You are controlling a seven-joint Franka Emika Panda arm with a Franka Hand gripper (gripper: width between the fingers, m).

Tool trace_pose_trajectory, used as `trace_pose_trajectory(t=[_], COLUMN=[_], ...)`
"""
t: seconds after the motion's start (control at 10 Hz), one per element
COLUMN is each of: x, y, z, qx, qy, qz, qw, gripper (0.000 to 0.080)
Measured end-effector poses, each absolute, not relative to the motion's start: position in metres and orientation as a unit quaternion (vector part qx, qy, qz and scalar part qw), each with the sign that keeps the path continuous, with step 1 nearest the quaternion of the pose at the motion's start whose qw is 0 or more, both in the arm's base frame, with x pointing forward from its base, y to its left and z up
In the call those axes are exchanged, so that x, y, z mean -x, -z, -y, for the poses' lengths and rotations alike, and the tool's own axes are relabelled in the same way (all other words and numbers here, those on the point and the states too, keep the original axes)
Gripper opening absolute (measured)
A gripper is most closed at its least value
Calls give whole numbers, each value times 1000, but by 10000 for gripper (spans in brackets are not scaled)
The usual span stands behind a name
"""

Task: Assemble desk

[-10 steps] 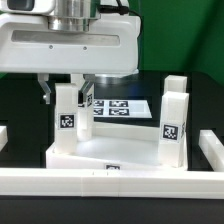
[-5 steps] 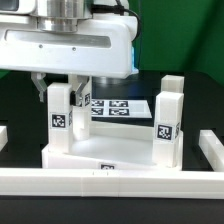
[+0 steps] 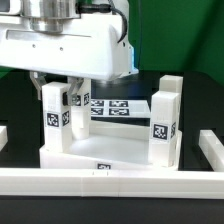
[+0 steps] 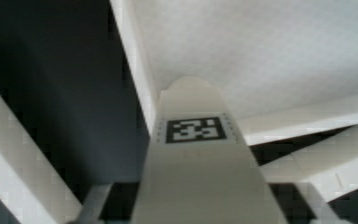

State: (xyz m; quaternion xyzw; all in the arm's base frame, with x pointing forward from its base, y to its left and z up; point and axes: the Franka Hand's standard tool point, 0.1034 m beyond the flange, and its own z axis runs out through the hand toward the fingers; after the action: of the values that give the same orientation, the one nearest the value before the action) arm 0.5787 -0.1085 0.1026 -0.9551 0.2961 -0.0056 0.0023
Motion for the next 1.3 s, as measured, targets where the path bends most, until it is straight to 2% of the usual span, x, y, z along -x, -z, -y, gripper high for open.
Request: trace_pose_trajectory(t=[0.3, 0.4, 0.5, 0.6, 0.7, 0.8, 1.1, 1.3], x=[-569, -569, -568, -568, -568, -570, -570, -572], y=[-103, -103, -102, -102, -102, -106, -131, -133], z=[106, 105, 106, 106, 105, 101, 86, 83], qx=[934, 928, 928, 928, 928, 930, 930, 930], qy=[-23, -24, -24, -24, -24, -23, -33, -33], qz=[-357, -371, -372, -371, -371, -366, -366, -366], qw=[10, 10, 9, 9, 9, 10, 29, 29], gripper=[305, 338, 473, 473, 614, 639, 648, 648])
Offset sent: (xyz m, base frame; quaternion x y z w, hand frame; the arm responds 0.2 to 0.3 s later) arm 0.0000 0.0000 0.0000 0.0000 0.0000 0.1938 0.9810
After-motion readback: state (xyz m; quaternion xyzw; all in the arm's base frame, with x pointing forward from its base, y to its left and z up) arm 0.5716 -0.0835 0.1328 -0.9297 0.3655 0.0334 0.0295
